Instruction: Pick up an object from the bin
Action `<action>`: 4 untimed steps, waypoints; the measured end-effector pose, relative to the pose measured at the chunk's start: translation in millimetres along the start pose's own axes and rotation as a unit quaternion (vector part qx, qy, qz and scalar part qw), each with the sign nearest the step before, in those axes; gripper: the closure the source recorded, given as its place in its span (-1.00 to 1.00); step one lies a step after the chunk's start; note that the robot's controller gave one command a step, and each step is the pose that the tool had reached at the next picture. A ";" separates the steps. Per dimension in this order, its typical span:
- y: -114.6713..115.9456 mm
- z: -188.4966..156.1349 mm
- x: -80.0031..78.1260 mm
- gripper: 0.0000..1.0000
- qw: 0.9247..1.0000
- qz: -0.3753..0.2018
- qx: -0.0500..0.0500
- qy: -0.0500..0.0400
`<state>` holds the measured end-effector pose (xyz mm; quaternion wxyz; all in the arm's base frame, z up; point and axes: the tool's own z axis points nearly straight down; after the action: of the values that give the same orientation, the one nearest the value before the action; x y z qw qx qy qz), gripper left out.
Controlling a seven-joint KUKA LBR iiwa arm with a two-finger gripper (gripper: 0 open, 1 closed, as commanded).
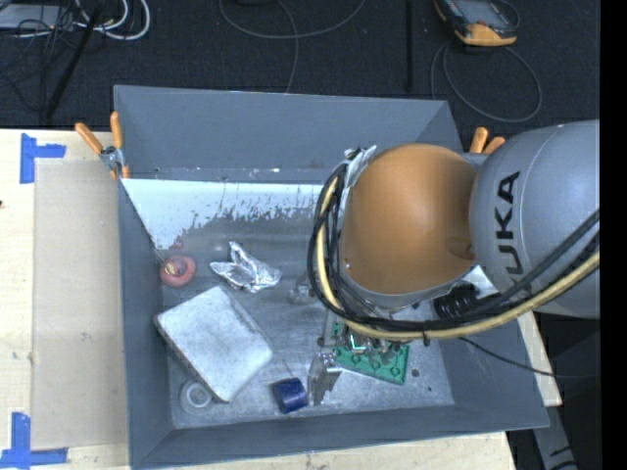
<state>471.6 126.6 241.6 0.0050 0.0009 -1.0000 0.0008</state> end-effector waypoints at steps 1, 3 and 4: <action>2.7 140.8 -37.9 -1.00 0.990 -0.142 -0.001 -0.013; 1.4 144.8 -32.9 -1.00 0.990 -0.141 0.000 -0.004; -33.3 170.7 -39.1 -1.00 0.991 -0.132 -0.002 -0.007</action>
Offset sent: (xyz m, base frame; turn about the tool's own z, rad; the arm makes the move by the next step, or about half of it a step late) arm 0.0313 0.0019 -0.1464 -0.2879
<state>509.1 93.1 70.5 -0.0015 0.1331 -0.9911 -0.0017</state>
